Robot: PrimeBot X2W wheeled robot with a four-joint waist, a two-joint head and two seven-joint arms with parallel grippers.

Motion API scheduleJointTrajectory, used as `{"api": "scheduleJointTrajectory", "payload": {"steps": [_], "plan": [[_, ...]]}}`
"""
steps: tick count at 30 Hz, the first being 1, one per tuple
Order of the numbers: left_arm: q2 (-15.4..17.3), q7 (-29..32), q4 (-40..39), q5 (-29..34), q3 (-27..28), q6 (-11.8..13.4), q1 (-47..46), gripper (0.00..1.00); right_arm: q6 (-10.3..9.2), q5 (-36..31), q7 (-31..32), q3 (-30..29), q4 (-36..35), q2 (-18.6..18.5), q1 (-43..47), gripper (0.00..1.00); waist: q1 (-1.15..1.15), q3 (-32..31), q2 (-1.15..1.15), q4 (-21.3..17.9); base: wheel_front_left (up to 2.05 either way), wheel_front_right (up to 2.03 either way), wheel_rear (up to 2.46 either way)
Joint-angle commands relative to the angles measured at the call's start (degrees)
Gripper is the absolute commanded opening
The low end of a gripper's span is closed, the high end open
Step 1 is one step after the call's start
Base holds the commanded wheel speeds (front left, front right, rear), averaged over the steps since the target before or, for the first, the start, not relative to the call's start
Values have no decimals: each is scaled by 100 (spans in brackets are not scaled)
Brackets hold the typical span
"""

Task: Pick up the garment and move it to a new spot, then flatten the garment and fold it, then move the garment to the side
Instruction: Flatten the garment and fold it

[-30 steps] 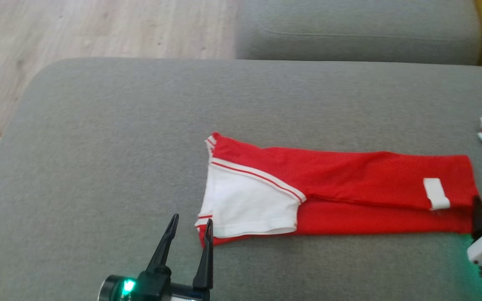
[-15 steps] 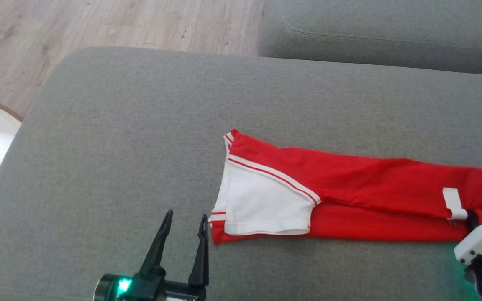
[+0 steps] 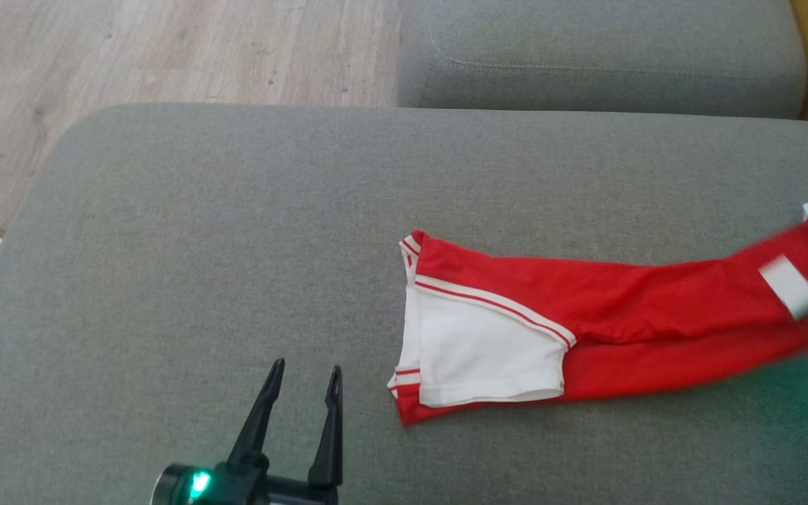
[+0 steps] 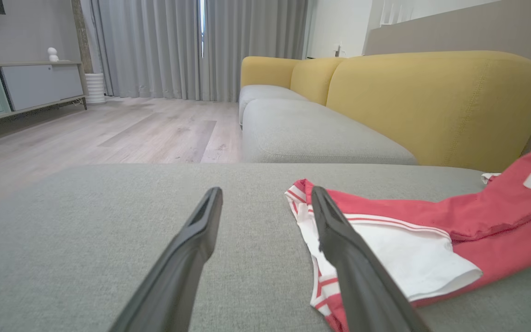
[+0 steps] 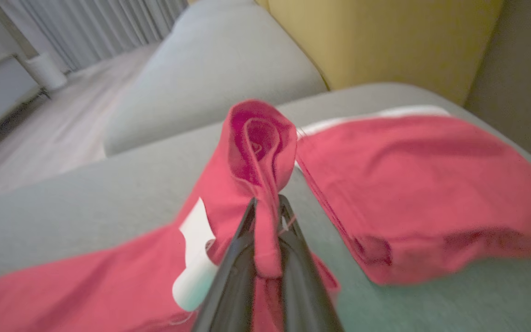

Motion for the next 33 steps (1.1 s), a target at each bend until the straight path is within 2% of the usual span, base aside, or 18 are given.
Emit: {"api": "scheduleJointTrajectory", "payload": {"steps": [1,4,5,9,12,17,22,23,24,25,29,33], "plan": [[-54,-54,-116,58,265,-48,-59,100,-5,98,55,179,-755,-33,-34,0,0,-20,0,-21,0,0,0],[-93,-54,-65,63,300,-151,-59,100,-5,223,286,364,-1784,277,107,0,0,-22,0,34,0,0,0],[-93,-54,-65,63,300,-151,-59,100,-5,223,286,364,-1784,277,107,0,0,-22,0,34,0,0,0],[-183,-54,-44,137,302,-255,-164,100,-5,362,752,739,-2896,811,242,0,0,35,0,195,0,0,0],[-246,-54,-16,186,291,-330,-216,100,-5,441,1064,1063,-3381,1222,244,0,0,94,0,361,0,0,0],[-307,-54,70,248,326,-424,-231,100,-5,309,1275,1578,-3508,1784,171,0,0,141,0,665,0,0,0],[-364,-54,98,287,402,-491,-242,100,-5,206,1272,2086,-3254,2040,134,0,0,149,0,919,0,0,0],[-376,-54,105,294,416,-502,-241,100,-5,199,1254,2142,-3180,2066,132,13,0,146,0,955,0,0,0],[-388,-54,112,301,425,-517,-240,100,-5,182,1241,2195,-3104,2086,127,49,0,143,0,986,0,0,0],[-400,-54,118,309,434,-530,-238,100,-5,164,1216,2238,-3043,2100,118,100,0,139,0,1010,0,0,0],[-442,-54,114,334,504,-547,-193,100,-5,219,996,2241,-3014,2129,61,100,0,108,0,1007,0,0,0],[-470,-54,60,326,671,-508,-104,100,-5,151,769,2072,-3231,2115,49,100,0,17,0,810,0,0,0]]}}
